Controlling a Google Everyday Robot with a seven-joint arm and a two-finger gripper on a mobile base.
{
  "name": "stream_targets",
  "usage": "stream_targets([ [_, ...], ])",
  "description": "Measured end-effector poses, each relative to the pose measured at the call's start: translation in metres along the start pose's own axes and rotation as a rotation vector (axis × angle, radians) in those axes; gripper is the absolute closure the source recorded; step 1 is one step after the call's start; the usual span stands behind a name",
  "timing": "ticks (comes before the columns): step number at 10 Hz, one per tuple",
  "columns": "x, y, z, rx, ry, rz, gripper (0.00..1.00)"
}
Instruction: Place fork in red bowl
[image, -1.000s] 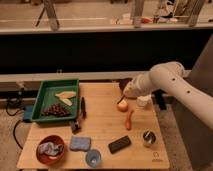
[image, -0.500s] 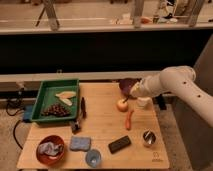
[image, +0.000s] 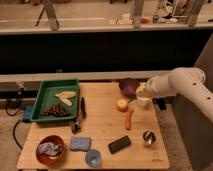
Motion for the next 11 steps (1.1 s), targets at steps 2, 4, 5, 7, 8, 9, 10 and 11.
stream_targets([
  [2,-0.021,-0.012,0.008,-0.029,-0.012,-0.140,1.00],
  [4,-0.059,-0.035,0.029,-0.071,-0.042,-0.361,1.00],
  [5,-0.080,-0.049,0.041,-0.086,-0.065,-0.489,1.00],
  [7,-0.117,-0.058,0.057,-0.110,-0.120,-0.714,1.00],
  [8,-0.137,-0.063,0.065,-0.125,-0.156,-0.831,1.00],
  [9,-0.154,-0.070,0.075,-0.140,-0.201,-0.935,1.00],
  [10,-0.170,-0.072,0.089,-0.183,-0.280,-1.035,1.00],
  [11,-0.178,-0.072,0.098,-0.226,-0.350,-1.083,1.00],
])
